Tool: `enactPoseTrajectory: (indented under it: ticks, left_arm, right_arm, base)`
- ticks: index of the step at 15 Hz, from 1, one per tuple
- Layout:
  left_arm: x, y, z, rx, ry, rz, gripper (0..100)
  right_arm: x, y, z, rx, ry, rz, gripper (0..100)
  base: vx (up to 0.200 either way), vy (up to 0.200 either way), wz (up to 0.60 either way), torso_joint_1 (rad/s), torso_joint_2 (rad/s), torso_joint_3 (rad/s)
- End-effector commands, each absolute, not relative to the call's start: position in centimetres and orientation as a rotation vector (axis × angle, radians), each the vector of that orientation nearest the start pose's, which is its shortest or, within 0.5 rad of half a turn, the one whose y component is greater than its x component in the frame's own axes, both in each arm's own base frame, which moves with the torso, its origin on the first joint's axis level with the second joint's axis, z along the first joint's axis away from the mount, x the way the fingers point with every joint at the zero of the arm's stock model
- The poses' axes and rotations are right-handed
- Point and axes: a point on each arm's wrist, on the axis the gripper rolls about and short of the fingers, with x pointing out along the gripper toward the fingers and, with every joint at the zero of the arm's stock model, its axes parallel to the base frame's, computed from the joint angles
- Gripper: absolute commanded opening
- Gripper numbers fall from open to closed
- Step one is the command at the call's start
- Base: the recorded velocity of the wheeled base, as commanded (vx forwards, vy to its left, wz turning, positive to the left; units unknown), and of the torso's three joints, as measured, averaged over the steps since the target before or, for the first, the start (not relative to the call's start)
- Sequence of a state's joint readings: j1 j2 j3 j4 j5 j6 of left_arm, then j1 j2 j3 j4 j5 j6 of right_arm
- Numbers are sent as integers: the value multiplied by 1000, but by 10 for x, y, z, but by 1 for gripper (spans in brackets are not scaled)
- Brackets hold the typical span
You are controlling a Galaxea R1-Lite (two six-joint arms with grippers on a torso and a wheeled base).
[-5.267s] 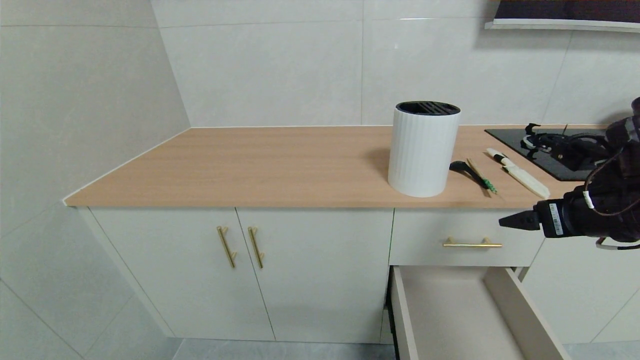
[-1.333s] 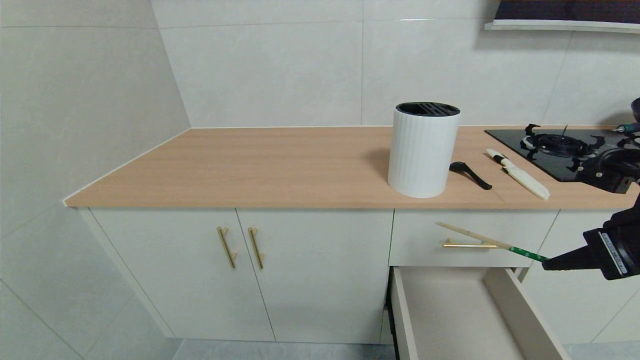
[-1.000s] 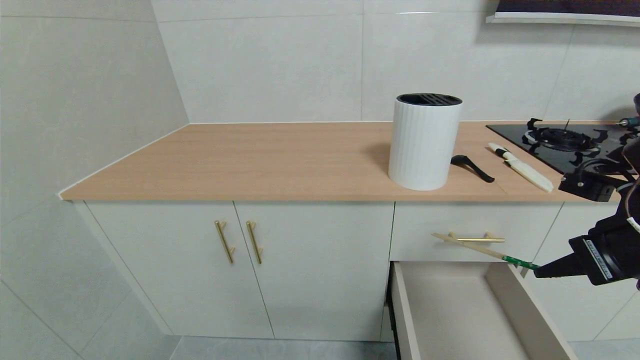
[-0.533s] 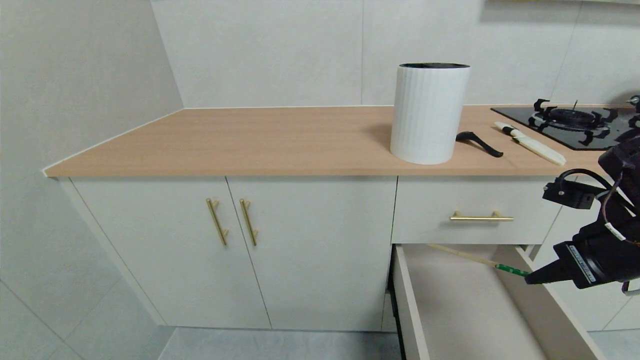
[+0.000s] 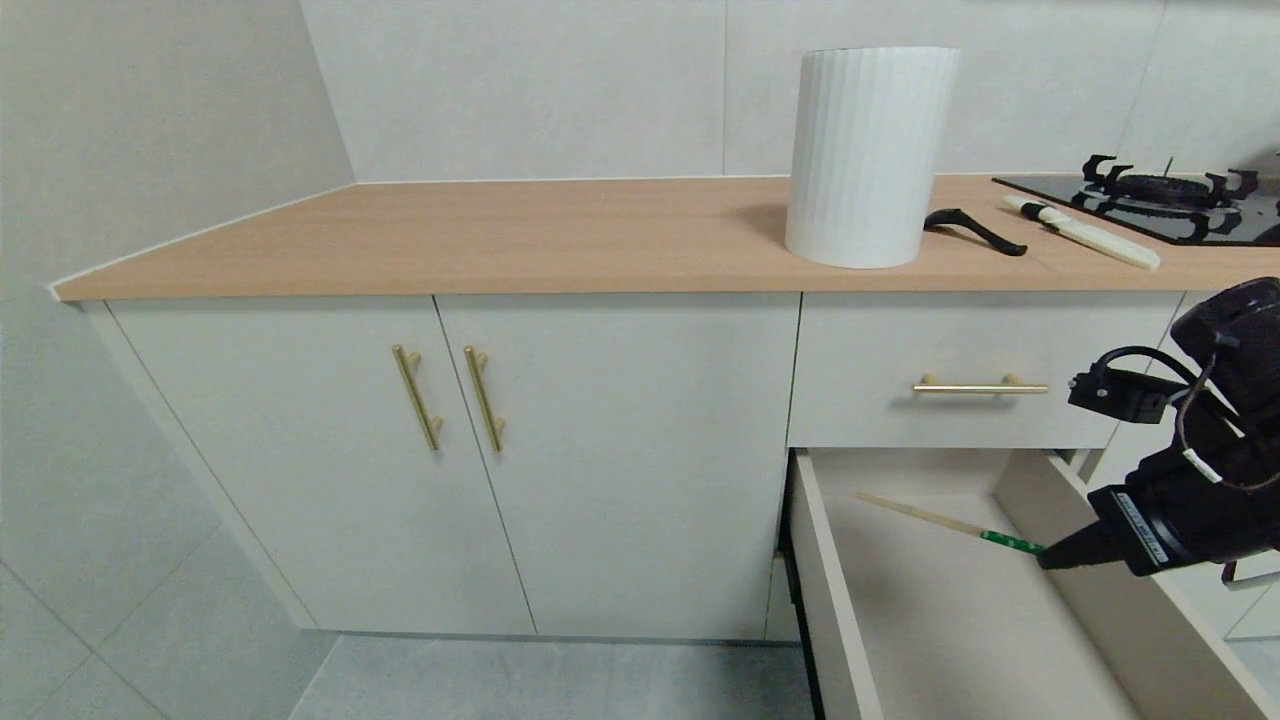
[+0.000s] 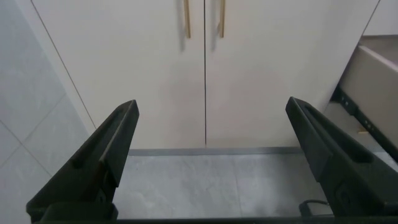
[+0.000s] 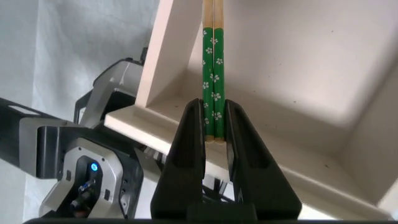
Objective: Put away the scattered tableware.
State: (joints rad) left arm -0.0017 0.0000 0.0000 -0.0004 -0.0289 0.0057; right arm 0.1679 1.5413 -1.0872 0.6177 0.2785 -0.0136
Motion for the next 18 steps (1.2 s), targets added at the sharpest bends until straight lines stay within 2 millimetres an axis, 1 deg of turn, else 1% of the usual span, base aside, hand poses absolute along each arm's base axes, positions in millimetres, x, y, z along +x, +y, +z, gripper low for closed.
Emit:
enactPoseTrajectory:
  ticks: [1, 5, 8, 9, 10, 11, 12, 14, 16, 17, 18]
  left_arm:
    - [-23, -1, 76, 6, 0, -31, 100]
    - [-23, -1, 76, 6, 0, -31, 100]
    - [-23, -1, 76, 6, 1, -31, 100]
    - [-23, -1, 76, 6, 1, -31, 100]
    - [-23, -1, 76, 6, -2, -31, 100]
    - [-23, -1, 76, 6, 0, -31, 100]
    - [-23, -1, 76, 6, 0, -31, 100]
    - [-23, -1, 76, 6, 0, -31, 100]
    - [-23, -1, 76, 6, 0, -31, 100]
    - [-23, -1, 76, 6, 0, -31, 100]
    - [-23, -1, 76, 6, 0, -31, 100]
  right_arm:
    - [226, 45, 200, 48, 1084, 411, 0]
    - [232, 45, 197, 48, 1070, 408, 0]
    - [258, 48, 160, -6, 1120, 311, 0]
    - [271, 49, 145, -28, 1129, 262, 0]
    - [282, 51, 133, -26, 1135, 226, 0]
    - [290, 58, 122, 2, 1146, 206, 0]
    - [299, 65, 106, 42, 1158, 185, 0]
    - [308, 75, 81, 37, 1194, 195, 0]
    - [315, 79, 56, 36, 1183, 199, 0]
    - [319, 80, 39, 35, 1186, 188, 0]
    - [322, 81, 29, 36, 1198, 174, 0]
  base:
    - [0, 0, 0, -27, 90, 46]
    - [0, 0, 0, -3, 14, 12]
    - [0, 0, 0, 0, 0, 0]
    - [0, 0, 0, 0, 0, 0]
    - [0, 0, 0, 0, 0, 0]
    - [0, 0, 0, 0, 0, 0]
    - [0, 0, 0, 0, 0, 0]
    - [0, 0, 0, 0, 0, 0]
    - [0, 0, 0, 0, 0, 0]
    - [0, 0, 0, 0, 0, 0]
    - [0, 0, 0, 0, 0, 0]
